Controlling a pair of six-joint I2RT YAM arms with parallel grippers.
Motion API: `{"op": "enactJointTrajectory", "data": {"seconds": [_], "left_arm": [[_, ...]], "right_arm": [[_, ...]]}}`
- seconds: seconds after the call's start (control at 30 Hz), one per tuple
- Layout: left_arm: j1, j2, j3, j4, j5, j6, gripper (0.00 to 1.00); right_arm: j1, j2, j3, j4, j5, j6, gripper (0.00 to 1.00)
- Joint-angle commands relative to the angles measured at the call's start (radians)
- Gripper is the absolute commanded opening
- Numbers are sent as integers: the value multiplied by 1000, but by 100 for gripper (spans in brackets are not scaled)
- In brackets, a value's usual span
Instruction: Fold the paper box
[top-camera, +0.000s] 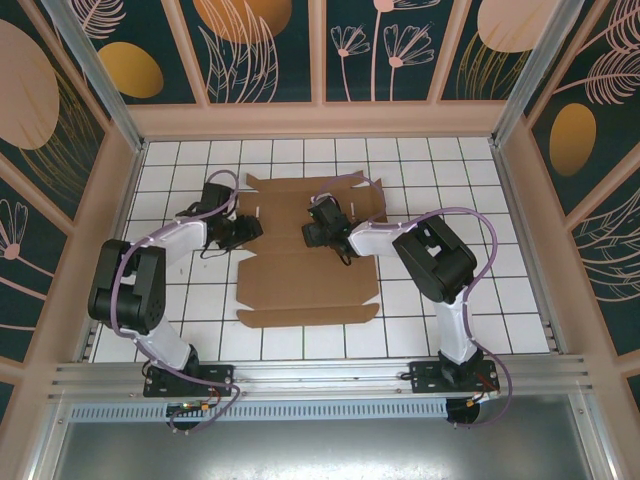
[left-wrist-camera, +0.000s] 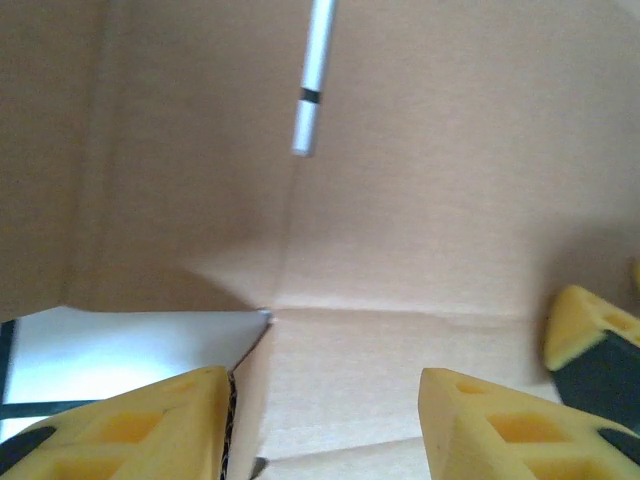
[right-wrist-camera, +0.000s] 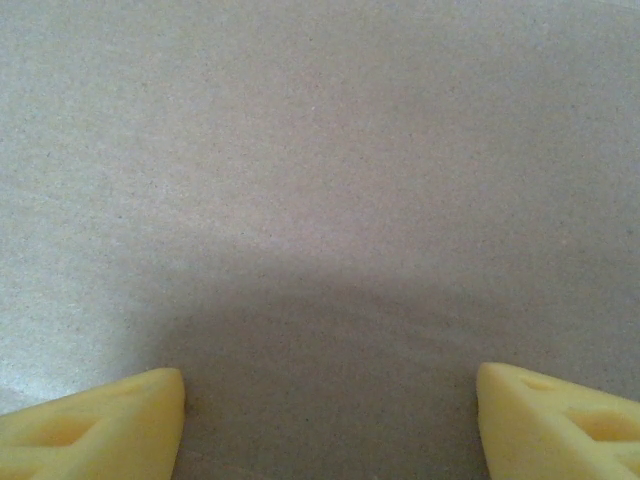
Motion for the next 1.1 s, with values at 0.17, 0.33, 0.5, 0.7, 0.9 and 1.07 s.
{"op": "enactJointTrajectory", "data": {"seconds": [0.17, 0.33, 0.5, 0.7, 0.9, 1.07], "left_arm": [[-70, 40, -2, 79, 87, -53, 52], [-80, 104, -10, 109, 102, -66, 52], [-77, 60, 26, 48, 49, -45, 51], [-60, -99, 204, -153, -108, 39, 51], [-138, -164, 218, -160, -42, 43, 38], [-219, -164, 53, -4, 9, -53, 6]], "right_arm": [[14, 140, -80, -249, -104, 29, 74], [14, 135, -84, -253, -100, 29, 75], [9, 102, -93, -258, -115, 34, 75], [-6, -46, -90, -270, -195, 58, 75], [-8, -196, -62, -276, -216, 77, 76], [-62, -230, -46, -282, -215, 71, 75]]}}
